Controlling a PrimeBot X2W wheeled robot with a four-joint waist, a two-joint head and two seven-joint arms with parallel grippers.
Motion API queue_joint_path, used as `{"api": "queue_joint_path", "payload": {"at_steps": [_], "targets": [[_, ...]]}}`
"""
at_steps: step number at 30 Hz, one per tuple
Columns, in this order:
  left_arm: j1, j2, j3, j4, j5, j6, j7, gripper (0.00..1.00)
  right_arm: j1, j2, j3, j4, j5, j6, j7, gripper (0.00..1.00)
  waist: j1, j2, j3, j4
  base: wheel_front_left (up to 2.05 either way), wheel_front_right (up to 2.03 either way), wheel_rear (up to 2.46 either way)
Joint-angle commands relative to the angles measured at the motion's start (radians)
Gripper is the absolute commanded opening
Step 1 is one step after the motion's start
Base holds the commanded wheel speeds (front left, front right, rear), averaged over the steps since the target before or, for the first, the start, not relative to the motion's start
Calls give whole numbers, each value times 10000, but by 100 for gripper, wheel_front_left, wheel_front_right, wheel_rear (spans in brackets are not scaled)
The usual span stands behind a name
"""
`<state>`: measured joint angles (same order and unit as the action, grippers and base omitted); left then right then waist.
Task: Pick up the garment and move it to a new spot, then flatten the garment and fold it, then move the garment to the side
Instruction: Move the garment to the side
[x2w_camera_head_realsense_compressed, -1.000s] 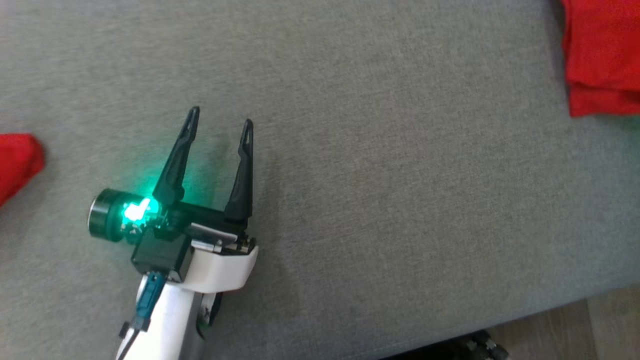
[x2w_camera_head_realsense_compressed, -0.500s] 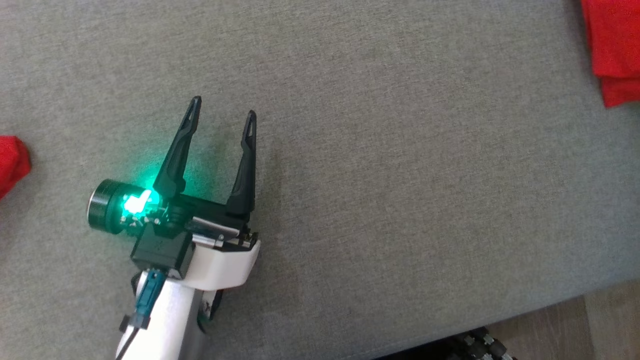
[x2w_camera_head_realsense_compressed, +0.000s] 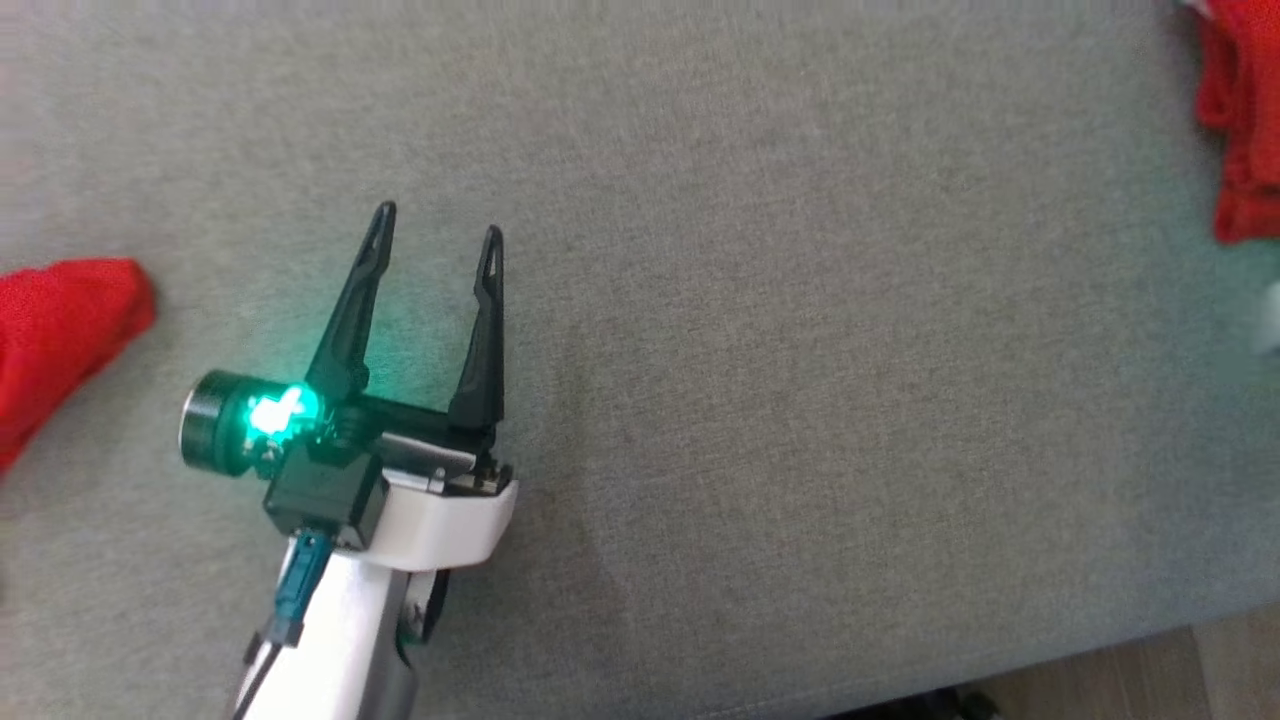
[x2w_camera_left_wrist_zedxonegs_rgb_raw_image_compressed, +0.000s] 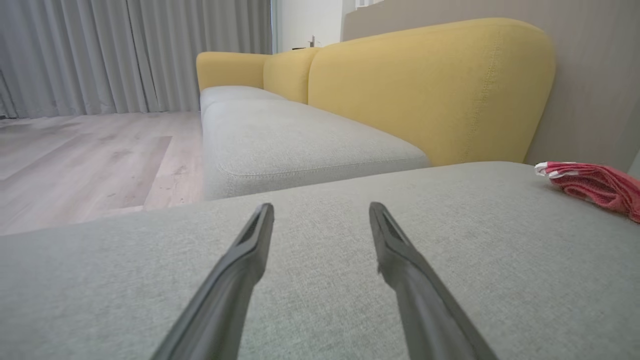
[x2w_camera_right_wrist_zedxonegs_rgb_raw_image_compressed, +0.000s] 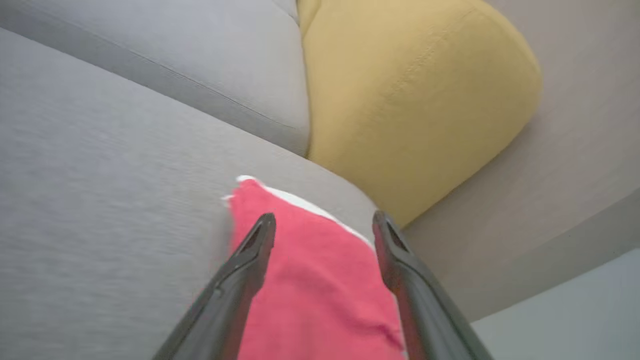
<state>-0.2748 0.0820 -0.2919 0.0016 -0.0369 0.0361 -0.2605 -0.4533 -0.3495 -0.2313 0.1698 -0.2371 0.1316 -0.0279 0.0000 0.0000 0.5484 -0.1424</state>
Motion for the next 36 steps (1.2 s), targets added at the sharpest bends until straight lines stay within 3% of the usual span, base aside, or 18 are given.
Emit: {"api": "queue_joint_path", "payload": {"at_steps": [1, 7, 11, 19, 26, 36], "targets": [[290, -64, 279, -220, -99, 99, -13, 100, 479, 275, 326, -263, 192, -9, -395, 100, 0, 0, -601, 264, 0, 0, 0], [918, -208, 359, 85, -460, 265, -13, 100, 1393, 1872, 1665, 726, 1165, -9, -1829, 100, 0, 0, -1894, 708, 0, 0, 0], [1394, -262, 457, 377, -632, 410, -13, 100, 2008, 2397, 2534, 1531, 2137, -9, -2280, 100, 0, 0, -2792, 1064, 0, 0, 0], [2403, -305, 704, 762, -852, 514, -13, 100, 3456, 2801, 3266, 371, 3488, -9, -2335, 100, 0, 0, -4474, 1457, 0, 0, 0], [3232, -314, 749, 1001, -885, 460, -13, 100, 5094, 2934, 3146, -521, 3404, -9, -2337, 100, 0, 0, -5717, 1607, 0, 0, 0], [3615, -316, 1001, 1221, -797, 837, -13, 100, 5593, 2983, 3133, -418, 3239, -9, -2338, 100, 0, 0, -6255, 1607, 0, 0, 0]]}}
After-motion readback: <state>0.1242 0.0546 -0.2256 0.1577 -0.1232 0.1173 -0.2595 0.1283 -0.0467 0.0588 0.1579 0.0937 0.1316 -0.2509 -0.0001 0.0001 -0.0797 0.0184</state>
